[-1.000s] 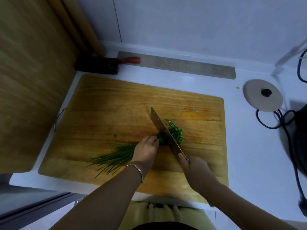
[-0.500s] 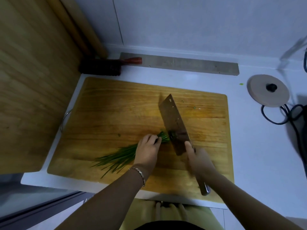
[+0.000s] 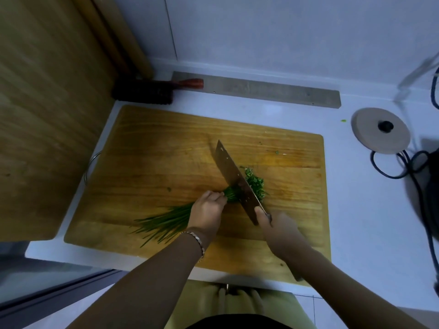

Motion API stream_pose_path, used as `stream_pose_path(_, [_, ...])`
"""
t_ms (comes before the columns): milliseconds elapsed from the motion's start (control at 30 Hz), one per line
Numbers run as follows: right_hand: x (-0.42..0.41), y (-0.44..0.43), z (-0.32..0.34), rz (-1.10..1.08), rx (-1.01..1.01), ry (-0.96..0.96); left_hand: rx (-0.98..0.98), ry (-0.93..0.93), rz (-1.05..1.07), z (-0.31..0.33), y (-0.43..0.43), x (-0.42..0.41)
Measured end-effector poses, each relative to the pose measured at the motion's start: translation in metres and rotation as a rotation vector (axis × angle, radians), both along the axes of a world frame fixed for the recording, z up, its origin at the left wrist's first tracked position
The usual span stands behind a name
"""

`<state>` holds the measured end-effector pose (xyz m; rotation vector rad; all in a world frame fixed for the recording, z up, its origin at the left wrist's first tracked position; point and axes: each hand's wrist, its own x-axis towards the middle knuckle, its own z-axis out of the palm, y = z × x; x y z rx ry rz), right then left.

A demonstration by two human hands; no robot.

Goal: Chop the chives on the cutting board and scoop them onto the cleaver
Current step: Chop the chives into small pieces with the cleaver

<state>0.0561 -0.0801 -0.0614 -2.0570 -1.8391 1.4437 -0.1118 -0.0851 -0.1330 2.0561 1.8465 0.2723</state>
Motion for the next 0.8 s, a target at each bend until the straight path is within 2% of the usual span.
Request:
stream_pose_path(200, [0.013,-0.010,0.001,-0.003,-0.081,-0.043,-0.041,-0.011,-0.004,-0.001,0.002,0.000])
stream_pose_path(333, [0.000,-0.005,-0.006,0.045,-0.011,-0.072,-0.069,0.010,-0.008,-0.003,0.001,0.000])
stream_pose_path(400, [-0.010,0.000,-0.009,0.053,0.027,-0.074,-0.020,0.018,-0.012,-0.001,0.001,-0.001])
stream_pose_path(667, [0.001,-0.012,-0.008,-0.020,-0.010,-0.023,-0.036,0.009,-0.012,0.002,0.001,0.000])
stream_pose_path(800, [-0.007,0.009,-0.008,-0.159,-0.067,0.086,0.018,0.022,0.026,0.001,-0.004,0.003])
